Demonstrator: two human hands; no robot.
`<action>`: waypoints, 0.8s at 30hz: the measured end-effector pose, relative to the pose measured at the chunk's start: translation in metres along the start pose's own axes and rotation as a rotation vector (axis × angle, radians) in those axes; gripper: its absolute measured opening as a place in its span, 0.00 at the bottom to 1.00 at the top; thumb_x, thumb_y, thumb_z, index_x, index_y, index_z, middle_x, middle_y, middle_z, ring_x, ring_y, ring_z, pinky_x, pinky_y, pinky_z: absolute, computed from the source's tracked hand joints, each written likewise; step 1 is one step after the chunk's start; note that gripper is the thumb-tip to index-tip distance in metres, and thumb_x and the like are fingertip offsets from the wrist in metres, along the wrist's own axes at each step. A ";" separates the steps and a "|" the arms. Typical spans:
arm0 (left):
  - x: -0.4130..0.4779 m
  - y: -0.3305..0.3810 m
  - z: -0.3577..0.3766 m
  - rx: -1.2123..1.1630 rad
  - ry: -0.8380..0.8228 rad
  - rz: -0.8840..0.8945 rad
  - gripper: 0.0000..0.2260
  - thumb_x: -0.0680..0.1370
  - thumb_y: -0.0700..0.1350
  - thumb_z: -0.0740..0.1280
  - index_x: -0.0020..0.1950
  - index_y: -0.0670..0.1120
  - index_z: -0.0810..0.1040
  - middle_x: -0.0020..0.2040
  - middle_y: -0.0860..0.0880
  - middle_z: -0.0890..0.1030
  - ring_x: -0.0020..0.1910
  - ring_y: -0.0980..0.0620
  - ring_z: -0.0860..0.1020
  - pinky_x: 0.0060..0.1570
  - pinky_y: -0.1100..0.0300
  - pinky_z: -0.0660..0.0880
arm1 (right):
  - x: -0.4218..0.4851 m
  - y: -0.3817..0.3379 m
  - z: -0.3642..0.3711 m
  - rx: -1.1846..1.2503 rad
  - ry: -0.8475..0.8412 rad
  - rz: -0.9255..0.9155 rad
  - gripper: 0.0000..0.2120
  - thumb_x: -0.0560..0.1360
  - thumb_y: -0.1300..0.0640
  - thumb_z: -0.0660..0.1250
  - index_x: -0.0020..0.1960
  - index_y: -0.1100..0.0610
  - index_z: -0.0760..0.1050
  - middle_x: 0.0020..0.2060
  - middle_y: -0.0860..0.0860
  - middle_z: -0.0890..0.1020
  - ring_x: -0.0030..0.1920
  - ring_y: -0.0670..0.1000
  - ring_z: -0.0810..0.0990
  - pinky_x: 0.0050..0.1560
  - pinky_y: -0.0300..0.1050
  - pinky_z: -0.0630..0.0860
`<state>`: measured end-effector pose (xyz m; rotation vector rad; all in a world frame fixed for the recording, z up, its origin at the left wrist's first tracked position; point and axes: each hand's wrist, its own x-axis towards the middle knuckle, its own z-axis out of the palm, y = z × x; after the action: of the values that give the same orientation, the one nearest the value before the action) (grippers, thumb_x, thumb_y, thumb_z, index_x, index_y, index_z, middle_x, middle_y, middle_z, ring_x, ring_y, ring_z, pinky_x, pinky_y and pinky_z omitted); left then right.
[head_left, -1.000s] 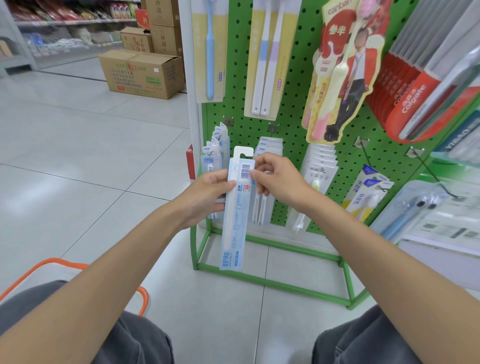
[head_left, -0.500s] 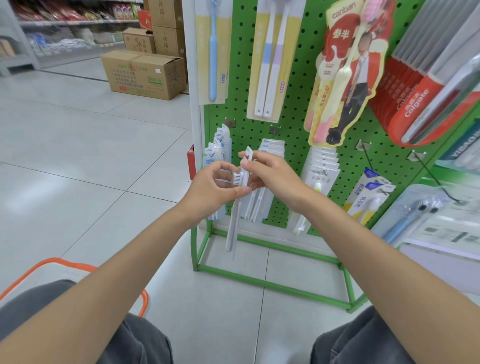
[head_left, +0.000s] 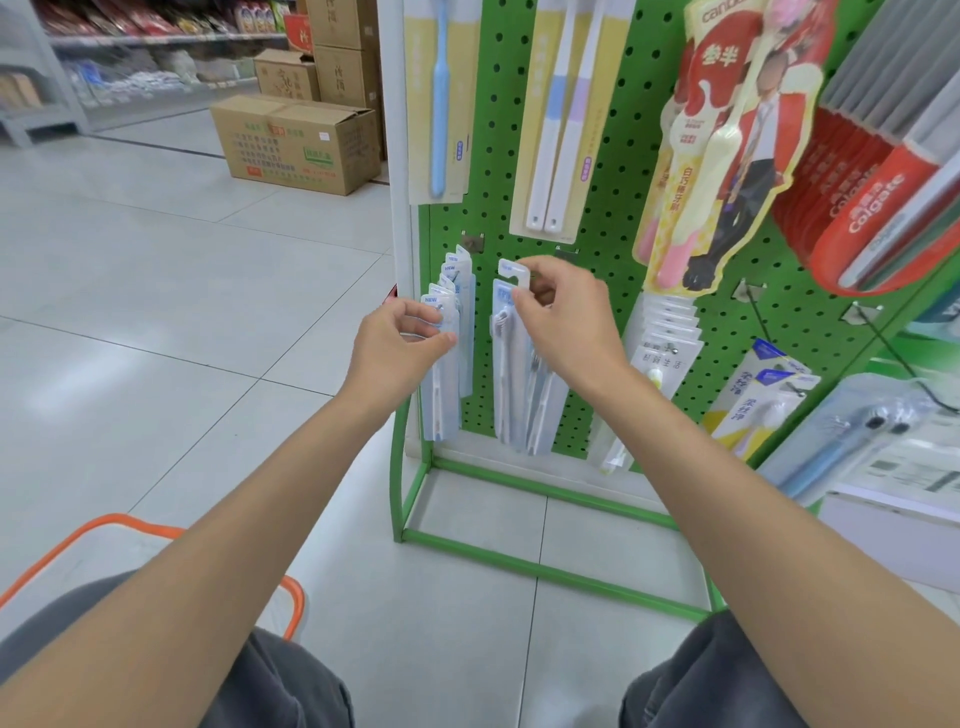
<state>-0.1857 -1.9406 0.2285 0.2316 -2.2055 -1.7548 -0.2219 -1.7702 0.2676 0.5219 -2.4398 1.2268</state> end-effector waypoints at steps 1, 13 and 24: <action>0.004 -0.002 0.000 0.007 0.029 -0.005 0.07 0.74 0.41 0.74 0.48 0.47 0.77 0.43 0.50 0.79 0.36 0.56 0.77 0.40 0.63 0.72 | 0.003 0.000 0.002 0.006 0.009 -0.011 0.10 0.78 0.62 0.64 0.55 0.54 0.81 0.37 0.53 0.83 0.36 0.50 0.77 0.41 0.41 0.75; 0.035 -0.010 0.008 0.009 0.079 0.000 0.07 0.75 0.42 0.72 0.45 0.49 0.75 0.42 0.50 0.78 0.34 0.54 0.76 0.37 0.62 0.76 | 0.049 0.007 0.055 -0.331 -0.020 -0.036 0.12 0.78 0.62 0.61 0.36 0.58 0.68 0.28 0.51 0.71 0.32 0.55 0.70 0.33 0.46 0.65; 0.042 -0.014 0.006 -0.038 0.032 -0.003 0.05 0.76 0.43 0.71 0.46 0.50 0.76 0.47 0.47 0.81 0.40 0.51 0.80 0.44 0.53 0.80 | 0.081 0.015 0.057 -0.324 -0.197 0.063 0.11 0.74 0.67 0.60 0.32 0.60 0.68 0.28 0.54 0.64 0.30 0.52 0.59 0.33 0.42 0.59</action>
<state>-0.2282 -1.9522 0.2198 0.2522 -2.1486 -1.7800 -0.3079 -1.8215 0.2640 0.4931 -2.7678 0.8081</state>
